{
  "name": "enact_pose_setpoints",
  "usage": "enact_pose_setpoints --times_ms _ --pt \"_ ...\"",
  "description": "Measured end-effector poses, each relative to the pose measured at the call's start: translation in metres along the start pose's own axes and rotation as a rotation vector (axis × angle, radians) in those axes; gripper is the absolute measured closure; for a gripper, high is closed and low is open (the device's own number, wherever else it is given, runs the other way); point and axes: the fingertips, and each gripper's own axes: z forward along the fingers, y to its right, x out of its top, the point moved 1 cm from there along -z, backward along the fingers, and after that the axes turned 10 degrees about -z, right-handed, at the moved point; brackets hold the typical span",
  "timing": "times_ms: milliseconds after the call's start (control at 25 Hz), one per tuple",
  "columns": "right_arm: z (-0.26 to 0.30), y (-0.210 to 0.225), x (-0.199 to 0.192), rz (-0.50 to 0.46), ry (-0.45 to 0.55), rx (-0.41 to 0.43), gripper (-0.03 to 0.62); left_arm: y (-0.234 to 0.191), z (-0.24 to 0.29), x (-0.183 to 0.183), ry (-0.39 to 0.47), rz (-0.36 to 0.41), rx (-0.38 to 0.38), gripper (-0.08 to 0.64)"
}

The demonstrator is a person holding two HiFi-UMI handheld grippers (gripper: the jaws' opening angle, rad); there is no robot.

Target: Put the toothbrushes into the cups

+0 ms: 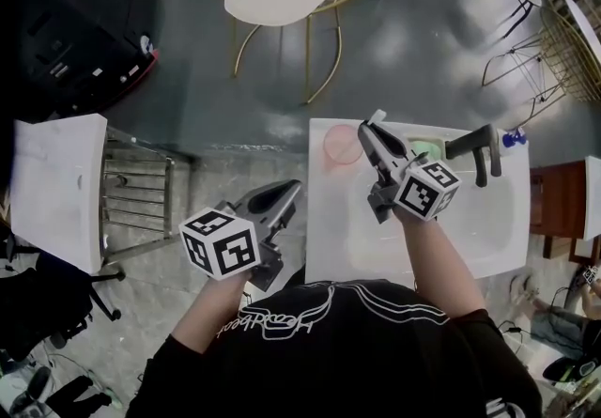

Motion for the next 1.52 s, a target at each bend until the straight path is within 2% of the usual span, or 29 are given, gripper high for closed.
enact_pose_setpoints --times_ms 200,320,560,760,880,1040,1240,1400,1520 --pt "0.0 0.001 -0.002 -0.002 0.001 -0.005 0.551 -0.003 -0.003 0.002 0.005 0.0 0.012 0.555" --pt "-0.003 0.002 -0.001 0.007 0.003 -0.013 0.485 -0.002 -0.005 0.001 0.004 -0.002 0.017 0.555" --pt "-0.021 0.001 0.004 0.018 0.032 -0.038 0.479 0.004 -0.008 -0.005 0.017 0.008 0.027 0.555" --pt "-0.05 -0.023 0.019 0.005 0.083 0.002 0.48 0.022 -0.011 -0.012 0.039 -0.004 0.011 0.555" --pt "-0.074 -0.039 0.035 -0.001 0.126 0.035 0.483 0.04 -0.013 -0.017 0.057 0.032 0.015 0.555" --pt "-0.114 -0.062 0.054 -0.045 0.158 0.079 0.528 0.073 -0.014 -0.031 0.078 0.053 -0.011 0.555" --pt "-0.168 -0.099 0.055 -0.046 0.131 0.18 0.553 0.121 -0.018 -0.057 0.099 0.093 -0.042 0.555" --pt "-0.213 -0.114 0.053 -0.094 0.083 0.173 0.563 0.161 -0.024 -0.08 0.121 0.076 -0.083 0.555" --pt "-0.244 -0.128 0.052 -0.092 0.065 0.192 0.566 0.187 -0.03 -0.1 0.137 0.108 -0.098 0.555"
